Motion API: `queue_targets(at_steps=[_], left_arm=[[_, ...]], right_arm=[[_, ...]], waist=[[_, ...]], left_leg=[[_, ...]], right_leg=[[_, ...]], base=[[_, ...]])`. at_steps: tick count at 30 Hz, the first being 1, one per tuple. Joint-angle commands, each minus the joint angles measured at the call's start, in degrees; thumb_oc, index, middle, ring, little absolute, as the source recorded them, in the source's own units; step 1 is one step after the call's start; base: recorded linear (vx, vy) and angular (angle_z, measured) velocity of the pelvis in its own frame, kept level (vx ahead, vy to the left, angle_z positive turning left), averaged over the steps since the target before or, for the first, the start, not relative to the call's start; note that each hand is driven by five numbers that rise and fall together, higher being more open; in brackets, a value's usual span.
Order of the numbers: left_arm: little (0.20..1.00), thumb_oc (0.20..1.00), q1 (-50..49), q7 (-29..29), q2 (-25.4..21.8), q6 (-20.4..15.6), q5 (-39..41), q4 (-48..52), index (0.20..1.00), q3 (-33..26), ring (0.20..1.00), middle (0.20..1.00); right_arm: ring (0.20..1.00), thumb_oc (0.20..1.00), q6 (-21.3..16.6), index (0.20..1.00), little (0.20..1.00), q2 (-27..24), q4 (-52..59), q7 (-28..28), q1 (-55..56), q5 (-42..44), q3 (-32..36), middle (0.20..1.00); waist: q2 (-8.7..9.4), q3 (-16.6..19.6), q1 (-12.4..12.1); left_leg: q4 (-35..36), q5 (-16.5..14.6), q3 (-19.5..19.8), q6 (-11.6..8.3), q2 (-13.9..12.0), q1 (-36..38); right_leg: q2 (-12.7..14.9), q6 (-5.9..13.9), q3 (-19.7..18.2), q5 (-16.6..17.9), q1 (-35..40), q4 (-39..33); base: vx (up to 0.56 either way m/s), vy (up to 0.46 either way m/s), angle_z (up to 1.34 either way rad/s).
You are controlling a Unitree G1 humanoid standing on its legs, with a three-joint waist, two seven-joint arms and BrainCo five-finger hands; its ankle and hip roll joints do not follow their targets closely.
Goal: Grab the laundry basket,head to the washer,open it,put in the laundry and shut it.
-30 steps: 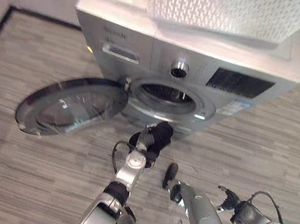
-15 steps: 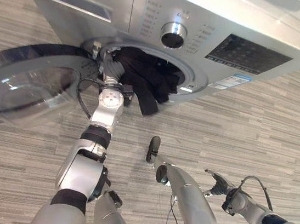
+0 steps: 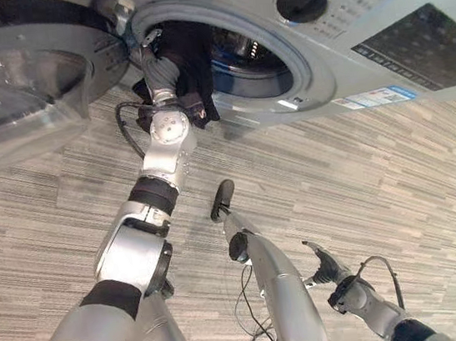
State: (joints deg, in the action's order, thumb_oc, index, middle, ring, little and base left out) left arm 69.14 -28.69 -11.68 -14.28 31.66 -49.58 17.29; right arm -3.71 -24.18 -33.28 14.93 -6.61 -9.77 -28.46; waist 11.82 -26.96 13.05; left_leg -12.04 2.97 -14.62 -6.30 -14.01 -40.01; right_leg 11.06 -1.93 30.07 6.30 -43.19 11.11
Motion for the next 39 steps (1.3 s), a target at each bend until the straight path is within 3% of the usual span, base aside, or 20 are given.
queue_targets(at_steps=[1, 4, 9, 16, 19, 27, 29, 33, 39], left_arm=[[0.200, 0.200, 6.9, -0.4, 2.5, -4.9, 2.7, 1.2, 0.200, -1.2, 0.200, 0.200], [0.200, 0.200, 9.7, 0.0, 3.2, -7.5, 11.5, 0.5, 0.200, -3.9, 0.200, 0.200], [0.200, 0.200, 11.1, -0.1, 2.8, -9.8, 18.3, 1.6, 0.200, -7.1, 0.200, 0.200], [0.200, 0.200, 15.3, -2.4, -1.4, -13.5, 25.9, 1.0, 0.200, -12.3, 0.200, 0.200], [0.200, 0.200, 16.7, -3.3, -3.7, -16.6, 28.7, 2.8, 0.200, -15.3, 0.200, 0.200], [0.200, 0.200, 16.7, -5.6, -0.4, -19.5, 26.8, 9.3, 0.200, -15.5, 0.200, 0.200], [0.200, 0.200, 15.9, -5.7, 3.6, -20.4, 25.2, 14.1, 0.200, -13.8, 0.200, 0.200], [0.200, 0.200, 14.8, -5.5, 8.8, -20.1, 22.2, 18.5, 0.200, -10.6, 0.200, 0.200], [0.200, 0.200, 14.0, -6.1, 9.7, -19.4, 20.9, 16.9, 0.200, -10.4, 0.200, 0.200]], right_arm=[[1.000, 1.000, -1.0, 1.000, 1.000, -2.9, 5.9, 1.7, 2.4, 0.6, 1.7, 1.000], [1.000, 1.000, 0.0, 1.000, 1.000, -3.7, 6.3, 1.8, 4.2, -0.7, 2.2, 1.000], [1.000, 1.000, 0.1, 1.000, 1.000, -3.6, 5.0, 2.3, 5.8, -0.3, 4.0, 1.000], [1.000, 1.000, -0.1, 1.000, 1.000, -5.3, 9.1, 3.3, 7.8, -0.4, 7.1, 1.000], [1.000, 1.000, -0.3, 1.000, 1.000, -6.5, 12.2, 4.1, 8.1, -0.9, 8.0, 1.000], [1.000, 1.000, -0.3, 1.000, 1.000, -9.9, 16.0, 5.5, 10.3, -1.2, 9.2, 1.000], [1.000, 1.000, 0.1, 1.000, 1.000, -10.8, 16.7, 6.8, 11.2, -0.9, 10.5, 1.000], [1.000, 1.000, 0.2, 1.000, 1.000, -11.2, 18.2, 8.0, 12.9, -0.9, 11.6, 1.000], [1.000, 1.000, -0.5, 1.000, 1.000, -10.7, 20.4, 9.2, 13.2, 0.2, 11.2, 1.000]], waist=[[-1.00, 4.5, 1.0], [-1.98, 5.9, 1.9], [-2.81, 7.3, 3.2], [-1.82, 7.6, 4.9], [-1.50, 7.1, 5.8], [-0.65, 5.1, 7.1], [-0.70, 3.9, 7.6], [-0.71, 2.6, 8.1], [0.75, 2.0, 8.8]], left_leg=[[-4.5, -0.8, 1.5, -1.28, -1.2, -10.2], [-10.0, -2.6, 2.6, -0.48, -2.1, -13.9], [-17.9, -5.9, 2.6, 0.33, -4.7, -17.2], [-27.7, -10.4, 0.8, 0.85, -9.4, -22.1], [-30.3, -12.0, -0.3, 0.92, -11.5, -22.7], [-34.3, -15.4, -2.0, 1.98, -14.0, -21.3], [-35.0, -16.0, -2.1, 2.15, -14.6, -21.3], [-34.9, -16.2, -2.0, 1.66, -15.3, -21.4], [-37.2, -17.1, -0.5, 1.26, -17.9, -23.0]], right_leg=[[1.7, 8.29, -6.4, -2.7, -2.9, -0.3], [1.5, 6.96, -8.4, -4.9, -7.1, 4.9], [1.6, 5.39, -10.7, -7.0, -12.3, 12.3], [-0.6, 5.75, -12.6, -7.5, -18.0, 16.3], [-2.4, 6.45, -13.0, -7.1, -19.1, 15.7], [-5.8, 6.85, -14.8, -6.7, -20.2, 14.6], [-6.3, 6.55, -15.1, -7.0, -20.9, 14.8], [-6.9, 6.41, -15.0, -7.4, -21.8, 14.5], [-9.1, 6.13, -14.2, -7.2, -23.5, 14.4]], base=[[0.01, -0.027, -0.06], [0.02, -0.027, -0.10], [0.02, 0.007, -0.10], [0.01, 0.034, -0.38], [0.06, 0.046, -0.38], [0.07, -0.018, -0.35], [0.07, -0.047, -0.21], [0.05, -0.082, 0.00], [0.03, -0.060, -0.04]])
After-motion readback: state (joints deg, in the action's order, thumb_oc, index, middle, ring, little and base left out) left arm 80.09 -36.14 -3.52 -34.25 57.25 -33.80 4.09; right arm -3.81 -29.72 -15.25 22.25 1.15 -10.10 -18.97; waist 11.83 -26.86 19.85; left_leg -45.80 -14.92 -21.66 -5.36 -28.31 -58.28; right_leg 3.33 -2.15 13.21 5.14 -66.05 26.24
